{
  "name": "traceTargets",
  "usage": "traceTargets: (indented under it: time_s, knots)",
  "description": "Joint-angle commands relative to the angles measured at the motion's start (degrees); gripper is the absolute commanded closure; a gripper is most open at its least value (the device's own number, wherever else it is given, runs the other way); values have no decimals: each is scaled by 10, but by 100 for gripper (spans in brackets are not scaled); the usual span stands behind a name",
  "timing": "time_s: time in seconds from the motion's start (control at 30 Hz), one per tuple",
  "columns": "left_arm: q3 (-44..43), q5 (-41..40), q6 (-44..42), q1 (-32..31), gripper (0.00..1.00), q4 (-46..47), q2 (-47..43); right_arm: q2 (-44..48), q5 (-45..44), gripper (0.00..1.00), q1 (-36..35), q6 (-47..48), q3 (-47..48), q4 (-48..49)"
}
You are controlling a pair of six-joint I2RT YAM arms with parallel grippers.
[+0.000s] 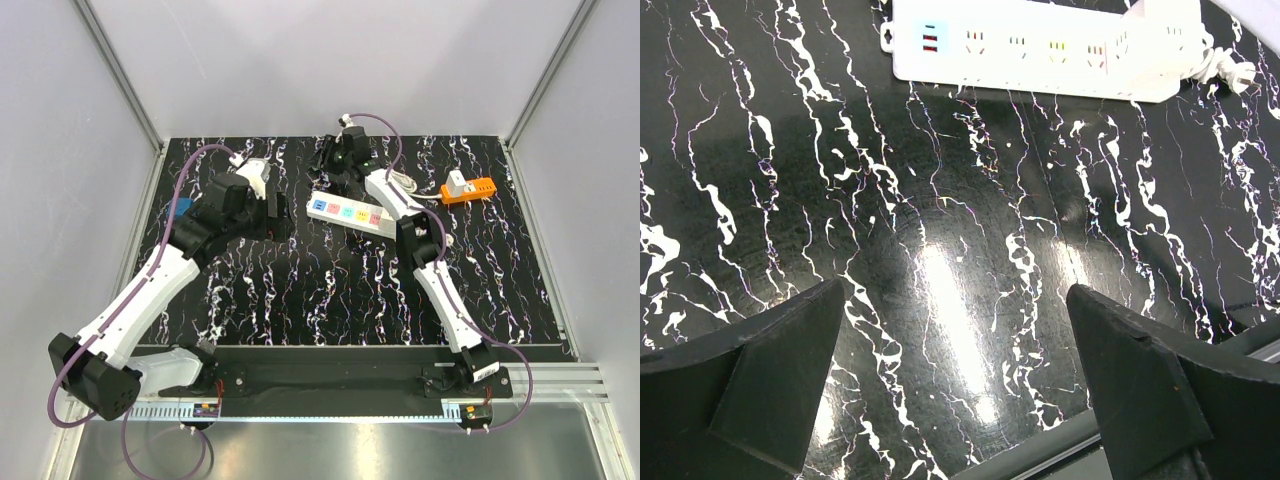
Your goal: Insert the plug
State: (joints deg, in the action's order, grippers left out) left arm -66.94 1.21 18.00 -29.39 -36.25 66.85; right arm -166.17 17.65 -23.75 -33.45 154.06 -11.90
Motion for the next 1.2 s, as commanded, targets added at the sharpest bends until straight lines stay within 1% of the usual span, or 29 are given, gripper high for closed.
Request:
traceTargets:
  time_s: [0.0,0.07,0.1,0.13,0.17,0.2,0.27,0.3,0.37,0.4,0.47,0.5,0.6,0.73,0.83,0.9,1.0,1.03,1.17]
  knots:
    - [2,-10,0,2,1,30,-14,-14,4,53,-6,-26,19,42]
    - [3,-24,-1,3,1,31,-13,-13,11,53,-8,-20,19,43]
    - [4,-26,-1,3,1,31,-12,-7,-1,53,-9,-14,13,36]
    - [4,-27,-1,3,1,32,-11,17,-19,51,-9,-3,-19,36]
    - [5,-27,-2,3,1,31,-10,30,-62,48,-7,0,-39,36]
    - [3,-26,-1,3,1,31,-8,55,-79,47,-7,6,-56,42]
    - [4,-25,-1,2,1,32,-9,70,-80,44,-3,16,-92,63]
    - [3,-25,-1,3,1,32,-9,73,-69,43,-2,18,-98,85]
    - [4,-25,-2,3,1,31,-9,81,-52,42,-2,25,-101,99]
    - [3,-25,-2,4,1,31,-9,84,-59,42,-2,23,-97,94]
    - [3,-25,-2,5,1,32,-9,90,-107,41,-2,8,-104,91]
    - [3,-25,-2,6,1,32,-9,90,-117,41,-2,6,-107,94]
    - [4,-27,-2,6,1,32,-8,64,-135,37,-2,4,-90,97]
    - [4,-24,-2,7,1,33,-7,39,-155,33,-2,-25,-64,98]
    - [4,-23,-1,9,1,33,-5,14,-147,29,-2,-31,-44,113]
    - [4,-23,-1,9,1,33,-2,-6,-132,28,0,-42,-25,148]
    - [4,-18,-2,11,1,33,3,-23,-112,29,4,-64,-20,187]
    - [4,-15,0,13,1,33,4,-28,-109,31,5,-75,-11,190]
    - [4,-15,0,19,1,33,6,-42,-83,35,10,-98,0,193]
